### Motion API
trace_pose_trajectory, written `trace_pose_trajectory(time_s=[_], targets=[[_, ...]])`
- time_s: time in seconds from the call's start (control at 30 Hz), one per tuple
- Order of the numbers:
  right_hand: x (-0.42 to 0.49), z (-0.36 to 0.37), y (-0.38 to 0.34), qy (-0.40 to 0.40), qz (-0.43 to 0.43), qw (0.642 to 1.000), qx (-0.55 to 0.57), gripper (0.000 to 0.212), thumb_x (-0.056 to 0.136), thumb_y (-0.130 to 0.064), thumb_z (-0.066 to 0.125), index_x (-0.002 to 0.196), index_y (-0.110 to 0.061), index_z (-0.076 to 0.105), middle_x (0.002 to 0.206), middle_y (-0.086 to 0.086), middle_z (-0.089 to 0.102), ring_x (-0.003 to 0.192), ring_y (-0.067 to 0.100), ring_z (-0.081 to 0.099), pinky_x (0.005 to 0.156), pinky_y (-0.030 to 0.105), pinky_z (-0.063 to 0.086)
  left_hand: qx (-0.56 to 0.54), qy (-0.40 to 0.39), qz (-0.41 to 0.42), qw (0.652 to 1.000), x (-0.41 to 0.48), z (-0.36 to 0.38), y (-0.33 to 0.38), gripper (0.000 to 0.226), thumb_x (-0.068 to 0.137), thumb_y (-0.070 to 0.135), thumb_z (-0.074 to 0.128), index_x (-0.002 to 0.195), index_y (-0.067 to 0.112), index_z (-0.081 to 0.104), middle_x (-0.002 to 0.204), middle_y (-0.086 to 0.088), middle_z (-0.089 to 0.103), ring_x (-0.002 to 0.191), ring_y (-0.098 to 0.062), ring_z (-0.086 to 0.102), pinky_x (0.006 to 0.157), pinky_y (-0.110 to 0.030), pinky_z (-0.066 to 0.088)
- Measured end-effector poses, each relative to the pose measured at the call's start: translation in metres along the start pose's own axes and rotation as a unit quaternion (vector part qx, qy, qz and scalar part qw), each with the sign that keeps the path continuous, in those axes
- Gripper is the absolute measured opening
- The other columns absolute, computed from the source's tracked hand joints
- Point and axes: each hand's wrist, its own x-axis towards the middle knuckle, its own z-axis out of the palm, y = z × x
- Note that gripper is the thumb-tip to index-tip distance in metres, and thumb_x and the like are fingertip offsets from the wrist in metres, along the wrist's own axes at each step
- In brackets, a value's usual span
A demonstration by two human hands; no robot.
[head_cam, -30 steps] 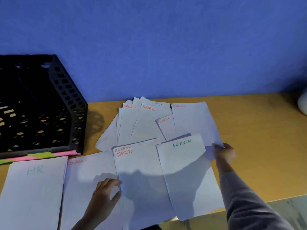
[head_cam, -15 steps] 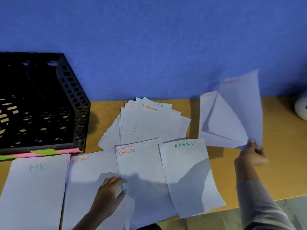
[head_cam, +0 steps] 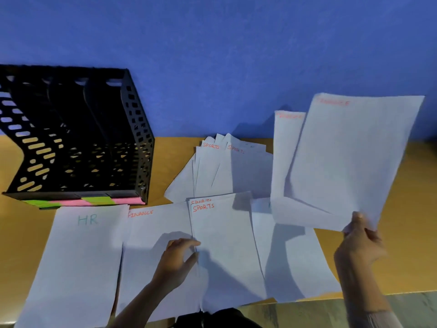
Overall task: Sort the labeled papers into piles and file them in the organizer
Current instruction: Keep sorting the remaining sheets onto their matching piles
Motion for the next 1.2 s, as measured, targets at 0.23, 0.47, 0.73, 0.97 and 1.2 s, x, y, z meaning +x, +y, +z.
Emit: trace_pose_trajectory(time_s=[0.23, 0.47, 0.73, 0.97, 1.2], targets=[[-0.085, -0.007, 0.069, -0.144, 0.096, 0.979, -0.104, 0.035, 0.087, -0.013, 0.07, 0.055, -0.018, 0.058, 0.043, -0.009, 0.055, 0.042, 0.004, 0.045, 0.046, 0.019, 0.04, -0.303, -0.004, -0.14, 0.943, 0.004, -0.015, 0.026, 0.032, 0.101, 0.037, 0.037, 0.111, 0.024, 0.065, 0.103, 0.006, 0.071, 0.101, -0.015, 0.066, 0.082, -0.023, 0.052], [-0.153, -0.011, 0.093, -0.31, 0.135, 0.909, -0.245, 0.017, 0.084, -0.01, 0.071, 0.069, -0.007, 0.064, 0.047, -0.003, 0.053, 0.043, 0.009, 0.043, 0.053, 0.027, 0.04, -0.443, 0.089, -0.153, 0.879, 0.001, -0.026, 0.024, 0.032, 0.09, 0.044, 0.056, 0.122, 0.038, 0.055, 0.116, 0.031, 0.061, 0.114, 0.013, 0.05, 0.098, -0.015, 0.036], [-0.187, -0.012, 0.102, -0.497, 0.191, 0.753, -0.387, 0.042, 0.062, 0.009, 0.078, 0.098, -0.012, 0.069, 0.085, 0.004, 0.076, 0.077, 0.018, 0.069, 0.056, 0.019, 0.052, -0.433, 0.126, -0.23, 0.862, -0.008, -0.038, -0.008, 0.028, 0.081, 0.011, 0.075, 0.108, 0.012, 0.071, 0.104, 0.0, 0.073, 0.095, -0.008, 0.068, 0.081, -0.021, 0.051], [-0.208, -0.007, 0.121, -0.644, 0.124, 0.62, -0.431, 0.081, 0.054, -0.002, 0.088, 0.127, -0.015, 0.054, 0.115, 0.001, 0.066, 0.11, 0.021, 0.059, 0.085, 0.024, 0.05, -0.377, 0.107, -0.232, 0.89, -0.032, -0.061, -0.044, 0.033, 0.073, 0.012, 0.082, 0.105, 0.01, 0.071, 0.099, -0.009, 0.075, 0.092, -0.024, 0.071, 0.085, -0.039, 0.055], [-0.217, 0.016, 0.127, -0.59, 0.146, 0.677, -0.415, 0.066, 0.084, -0.006, 0.07, 0.139, -0.017, 0.035, 0.111, 0.011, 0.066, 0.102, 0.031, 0.065, 0.085, 0.036, 0.053, -0.223, 0.076, -0.226, 0.945, -0.039, -0.066, -0.075, 0.026, 0.085, -0.016, 0.052, 0.074, 0.002, 0.065, 0.077, -0.011, 0.063, 0.075, -0.023, 0.056, 0.075, -0.036, 0.047]])
